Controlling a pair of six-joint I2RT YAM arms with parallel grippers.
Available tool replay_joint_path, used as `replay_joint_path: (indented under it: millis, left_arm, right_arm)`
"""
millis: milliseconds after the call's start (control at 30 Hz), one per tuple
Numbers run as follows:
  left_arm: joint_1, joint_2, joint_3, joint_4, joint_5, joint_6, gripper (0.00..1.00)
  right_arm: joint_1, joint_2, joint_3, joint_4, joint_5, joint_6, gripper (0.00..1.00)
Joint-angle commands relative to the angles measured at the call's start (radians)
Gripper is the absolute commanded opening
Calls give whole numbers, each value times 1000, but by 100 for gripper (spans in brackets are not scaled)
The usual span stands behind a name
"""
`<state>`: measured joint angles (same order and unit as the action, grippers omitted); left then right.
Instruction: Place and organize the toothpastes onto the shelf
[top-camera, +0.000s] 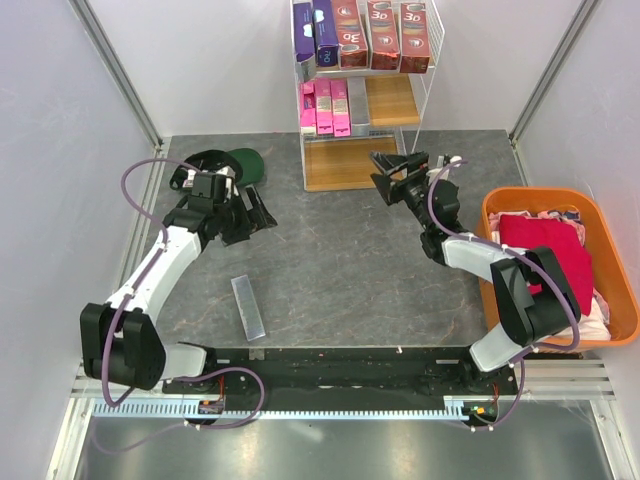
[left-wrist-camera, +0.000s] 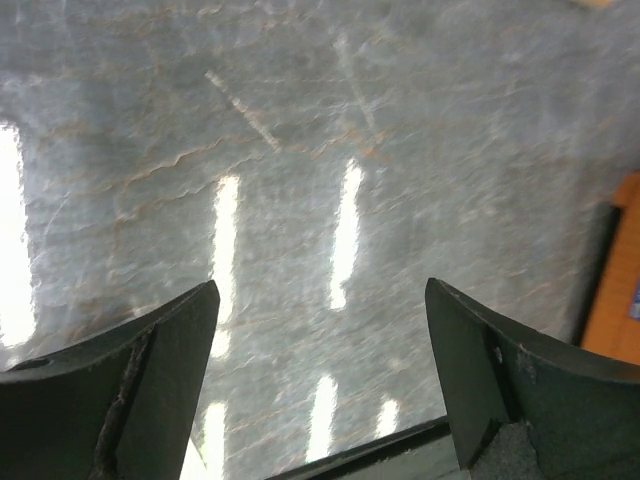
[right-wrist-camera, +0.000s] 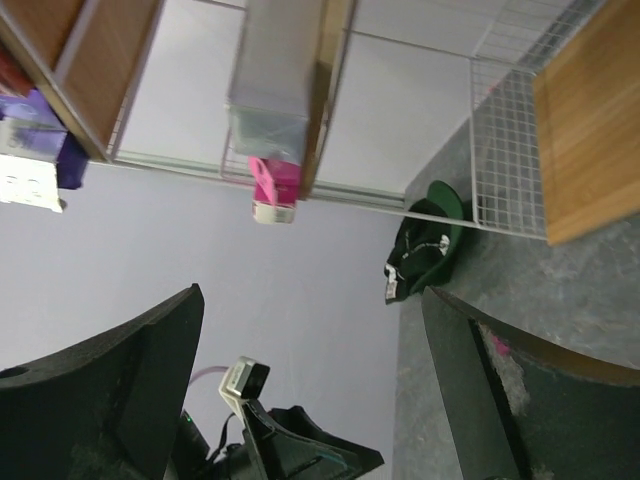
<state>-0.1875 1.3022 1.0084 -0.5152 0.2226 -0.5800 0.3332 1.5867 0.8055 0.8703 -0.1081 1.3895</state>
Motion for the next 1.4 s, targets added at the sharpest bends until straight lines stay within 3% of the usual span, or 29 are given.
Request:
replay_joint_path:
  millis: [0, 400, 633, 933, 1200, 1300, 1367]
  left_arm:
    - [-29, 68, 93, -208, -83, 109, 91]
    - [-56, 155, 147, -451, -218, 151, 91]
    - [-56, 177, 98, -485, -255, 161, 91]
    - [-56, 315, 50, -471, -270, 177, 89]
    - [-56, 419, 36, -418, -255, 206, 75]
    - [-56, 462, 38, -407, -247, 210, 66]
    - [-56, 489, 47, -402, -241, 207, 54]
  right_arm:
    - [-16, -34, -63, 90, -47, 20, 98]
    - [-56, -24, -187, 121, -120, 36, 98]
    - [-75, 5, -227, 173, -151, 57, 98]
    - [-94, 22, -249, 207, -185, 74, 98]
    - [-120, 44, -262, 225, -206, 86, 98]
    - [-125, 62, -261, 234, -214, 89, 98]
    - [-126, 68, -259, 245, -217, 92, 98]
